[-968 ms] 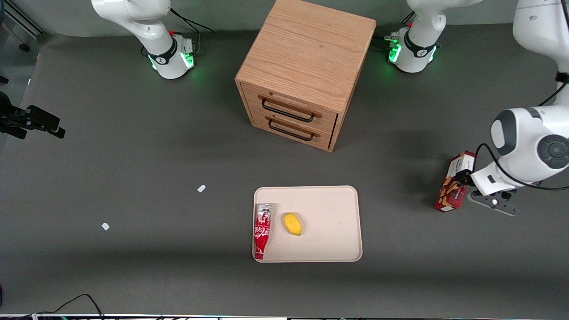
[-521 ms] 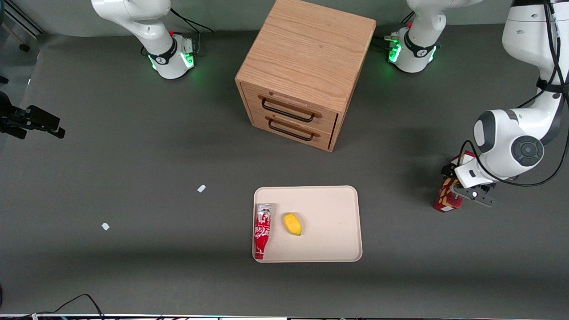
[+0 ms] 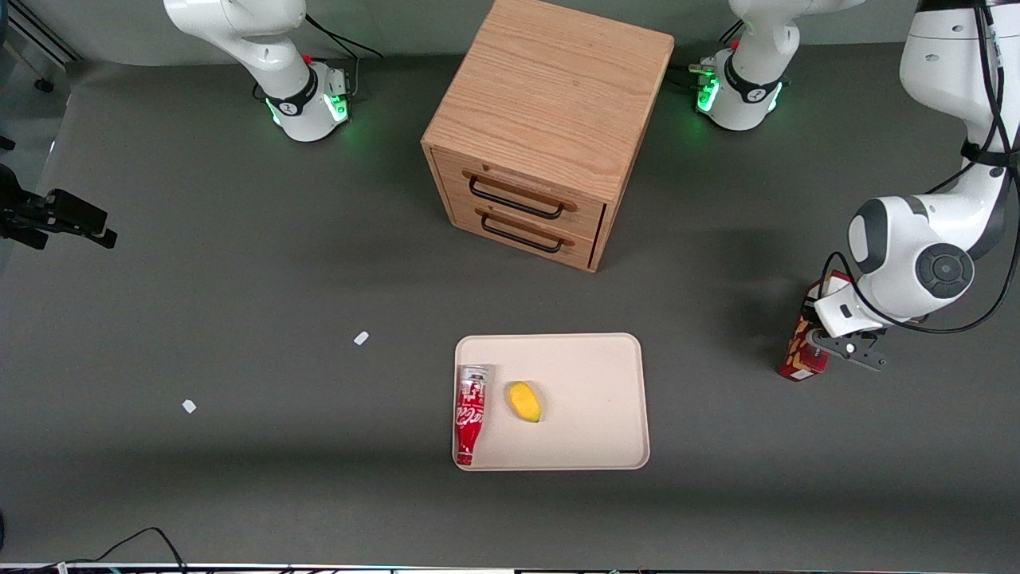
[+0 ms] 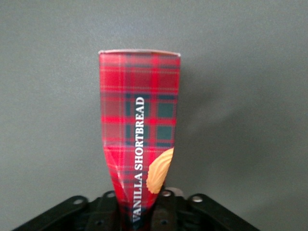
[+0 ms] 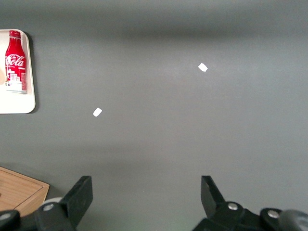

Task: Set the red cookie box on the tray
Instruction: 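Close the left gripper on the cookie box and lift it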

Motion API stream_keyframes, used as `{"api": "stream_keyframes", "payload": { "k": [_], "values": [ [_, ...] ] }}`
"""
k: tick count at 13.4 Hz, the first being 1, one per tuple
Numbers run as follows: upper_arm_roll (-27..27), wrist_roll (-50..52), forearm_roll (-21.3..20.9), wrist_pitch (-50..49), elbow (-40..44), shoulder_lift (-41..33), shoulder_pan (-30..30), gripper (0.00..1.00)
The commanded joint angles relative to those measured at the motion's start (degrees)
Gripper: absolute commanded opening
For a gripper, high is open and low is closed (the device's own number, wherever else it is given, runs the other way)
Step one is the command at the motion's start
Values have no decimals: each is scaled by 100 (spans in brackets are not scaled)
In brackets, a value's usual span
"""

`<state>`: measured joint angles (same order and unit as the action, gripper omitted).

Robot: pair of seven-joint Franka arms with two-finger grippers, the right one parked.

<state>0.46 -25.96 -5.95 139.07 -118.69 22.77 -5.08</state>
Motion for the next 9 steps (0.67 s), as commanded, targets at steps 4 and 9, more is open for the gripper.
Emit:
{"api": "stream_keyframes", "payload": {
  "k": [4, 9],
  "values": [
    [-19, 29, 155, -1133, 836, -290, 112, 0],
    [129, 1089, 665, -3629, 2856, -406, 419, 0]
  ]
}}
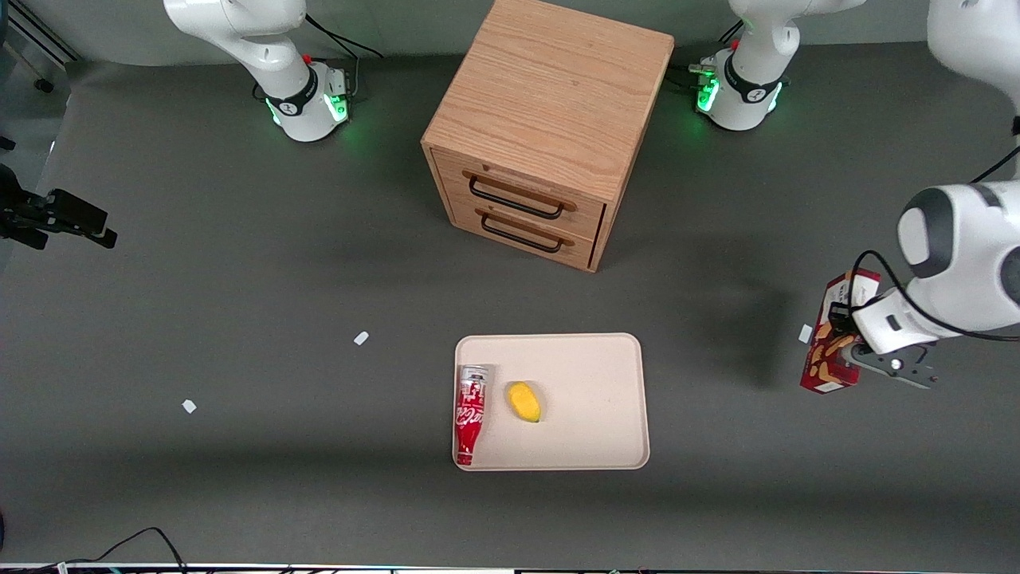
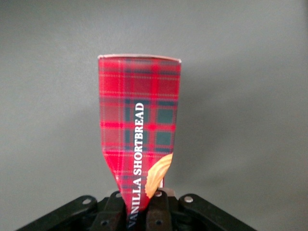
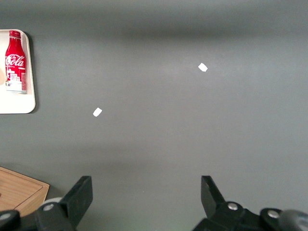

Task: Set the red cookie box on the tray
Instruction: 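Carry the held box over the tray beside the lemon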

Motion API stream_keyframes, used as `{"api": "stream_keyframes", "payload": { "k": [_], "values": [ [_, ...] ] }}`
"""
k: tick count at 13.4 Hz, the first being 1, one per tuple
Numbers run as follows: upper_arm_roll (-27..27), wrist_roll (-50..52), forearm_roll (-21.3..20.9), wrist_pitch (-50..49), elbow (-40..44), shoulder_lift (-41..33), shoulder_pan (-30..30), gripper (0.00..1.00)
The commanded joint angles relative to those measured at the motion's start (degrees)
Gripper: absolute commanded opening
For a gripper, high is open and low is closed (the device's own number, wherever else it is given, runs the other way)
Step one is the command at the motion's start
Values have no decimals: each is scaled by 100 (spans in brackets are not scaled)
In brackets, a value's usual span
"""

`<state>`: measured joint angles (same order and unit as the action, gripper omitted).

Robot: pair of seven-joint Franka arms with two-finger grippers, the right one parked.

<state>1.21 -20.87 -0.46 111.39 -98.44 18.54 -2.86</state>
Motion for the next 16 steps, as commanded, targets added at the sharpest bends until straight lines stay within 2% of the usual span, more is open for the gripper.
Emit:
{"api": "stream_keyframes", "payload": {
  "k": [1, 5, 7, 9, 12, 14, 16],
  "values": [
    [237, 1019, 116, -1195, 1235, 53, 207, 0],
    [914, 2803, 142, -1585, 2152, 509, 417, 0],
    [1257, 3804, 142, -1506, 2739, 1079, 575, 0],
    [1364, 4614, 116, -1428, 3442, 1720, 926, 0],
    [1346, 4820, -15, -622, 3577, 2276, 1287, 0],
    [1338, 4872, -366, -111, 3568, 2679, 1550, 0],
    [1320, 4969, -534, 329, 3481, 2979, 1648, 0]
  ]
}}
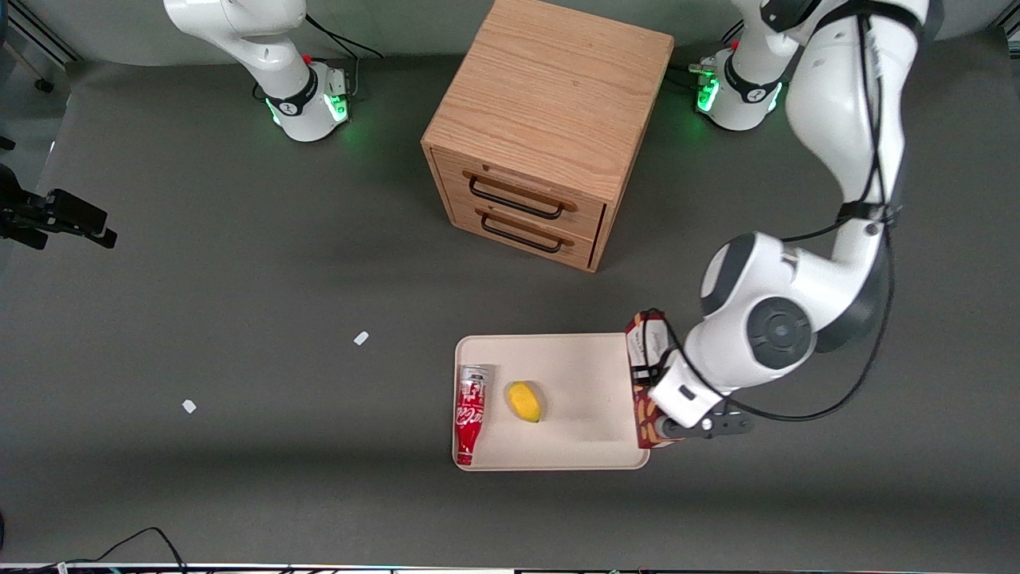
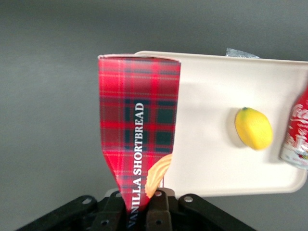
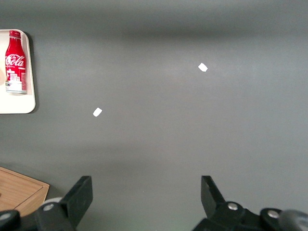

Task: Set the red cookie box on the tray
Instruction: 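Carry the held box over the tray beside the lemon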

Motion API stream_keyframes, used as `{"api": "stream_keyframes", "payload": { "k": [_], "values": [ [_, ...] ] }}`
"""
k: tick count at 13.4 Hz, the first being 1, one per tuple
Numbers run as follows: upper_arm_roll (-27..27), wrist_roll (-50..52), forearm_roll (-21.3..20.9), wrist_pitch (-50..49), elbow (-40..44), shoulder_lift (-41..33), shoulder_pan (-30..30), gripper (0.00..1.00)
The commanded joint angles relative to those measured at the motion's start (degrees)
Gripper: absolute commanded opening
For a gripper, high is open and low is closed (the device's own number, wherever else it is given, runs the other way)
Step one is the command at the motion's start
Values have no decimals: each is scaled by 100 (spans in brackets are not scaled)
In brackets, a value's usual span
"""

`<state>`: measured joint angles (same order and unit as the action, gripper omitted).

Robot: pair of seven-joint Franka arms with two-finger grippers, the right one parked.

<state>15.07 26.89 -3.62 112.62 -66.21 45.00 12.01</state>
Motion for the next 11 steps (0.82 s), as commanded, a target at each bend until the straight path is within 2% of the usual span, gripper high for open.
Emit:
{"api": "stream_keyframes", "payload": {
  "k": [1, 5, 9, 10, 11],
  "values": [
    [-83, 203, -279, 356, 197, 447, 187, 0],
    [-127, 343, -297, 910, -137, 668, 187, 0],
    [-162, 352, -324, 920, -173, 685, 187, 0],
    [-162, 378, -359, 928, -208, 668, 187, 77],
    [-162, 396, -429, 989, -330, 624, 187, 100]
  ]
}}
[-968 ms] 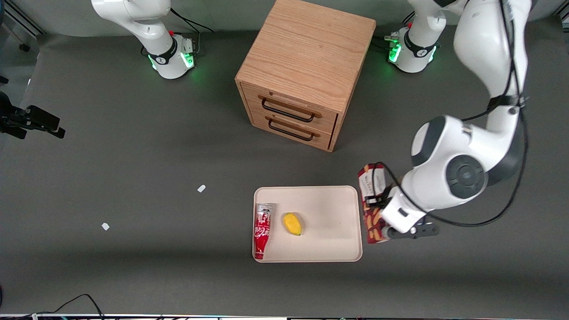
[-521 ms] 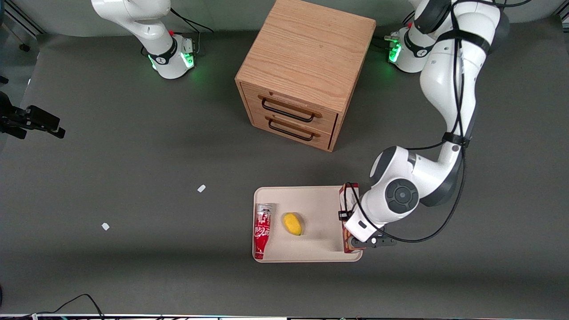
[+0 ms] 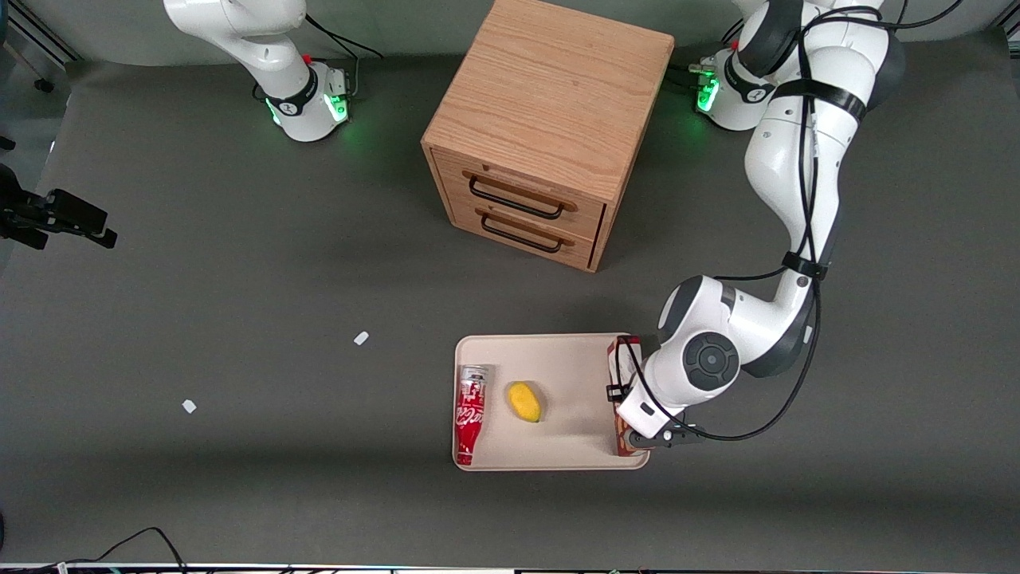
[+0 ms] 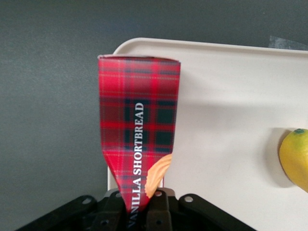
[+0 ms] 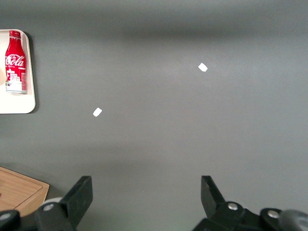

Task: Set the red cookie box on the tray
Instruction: 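Lower the box onto the tray and open the left gripper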

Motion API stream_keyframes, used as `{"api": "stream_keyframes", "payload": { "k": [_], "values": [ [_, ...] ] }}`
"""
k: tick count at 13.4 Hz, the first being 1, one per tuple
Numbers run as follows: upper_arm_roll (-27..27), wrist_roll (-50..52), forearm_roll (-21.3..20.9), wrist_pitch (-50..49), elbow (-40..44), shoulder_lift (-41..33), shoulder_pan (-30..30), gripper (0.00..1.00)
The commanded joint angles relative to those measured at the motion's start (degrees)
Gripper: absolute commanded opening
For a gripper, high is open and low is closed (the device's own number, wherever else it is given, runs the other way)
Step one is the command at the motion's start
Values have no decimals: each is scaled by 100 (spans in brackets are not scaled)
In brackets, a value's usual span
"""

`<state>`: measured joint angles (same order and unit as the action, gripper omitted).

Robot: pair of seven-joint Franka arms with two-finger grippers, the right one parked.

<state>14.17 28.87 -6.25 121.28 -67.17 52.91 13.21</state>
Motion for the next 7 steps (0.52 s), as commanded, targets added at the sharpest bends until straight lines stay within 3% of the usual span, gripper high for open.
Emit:
{"api": "stream_keyframes", "payload": {
  "k": [1, 7],
  "values": [
    [-72, 224, -184, 237, -287, -211, 51, 100],
    [-46, 576, 52, 292, -744, -1043, -133, 100]
  ]
}}
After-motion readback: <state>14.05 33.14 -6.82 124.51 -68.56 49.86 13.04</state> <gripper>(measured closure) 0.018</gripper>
